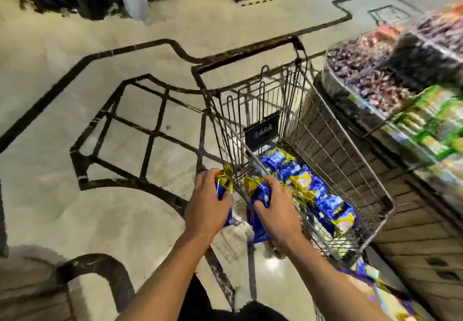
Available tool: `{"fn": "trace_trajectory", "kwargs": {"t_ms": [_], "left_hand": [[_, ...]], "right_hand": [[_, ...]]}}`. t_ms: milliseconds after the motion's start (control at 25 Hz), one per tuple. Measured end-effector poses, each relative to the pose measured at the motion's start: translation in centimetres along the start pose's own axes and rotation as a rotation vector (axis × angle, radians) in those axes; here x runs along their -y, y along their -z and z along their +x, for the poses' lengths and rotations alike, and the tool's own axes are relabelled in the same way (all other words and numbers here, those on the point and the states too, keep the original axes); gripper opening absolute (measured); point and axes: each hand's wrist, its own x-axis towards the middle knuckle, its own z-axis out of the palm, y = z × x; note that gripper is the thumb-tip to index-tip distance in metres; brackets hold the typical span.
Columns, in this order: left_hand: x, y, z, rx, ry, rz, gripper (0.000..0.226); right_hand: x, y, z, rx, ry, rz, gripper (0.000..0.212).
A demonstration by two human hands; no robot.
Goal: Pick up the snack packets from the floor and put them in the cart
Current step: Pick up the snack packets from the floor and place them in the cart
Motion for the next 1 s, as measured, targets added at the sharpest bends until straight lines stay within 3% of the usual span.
{"fn": "trace_trajectory", "kwargs": {"t_ms": [480,1000], "left_hand": [[-5.4,-1.0,13.3,0.291,-0.300,0.058,0.049],[-13.0,-11.2,21.5,0.423,-0.388,0.156,0.052]], "right_hand": [[3.0,1.3,7.3,-0.292,-0.327,0.164,0.059],[-3.0,6.7,18.1,-0.351,-0.452,0.344,0.058]]}}
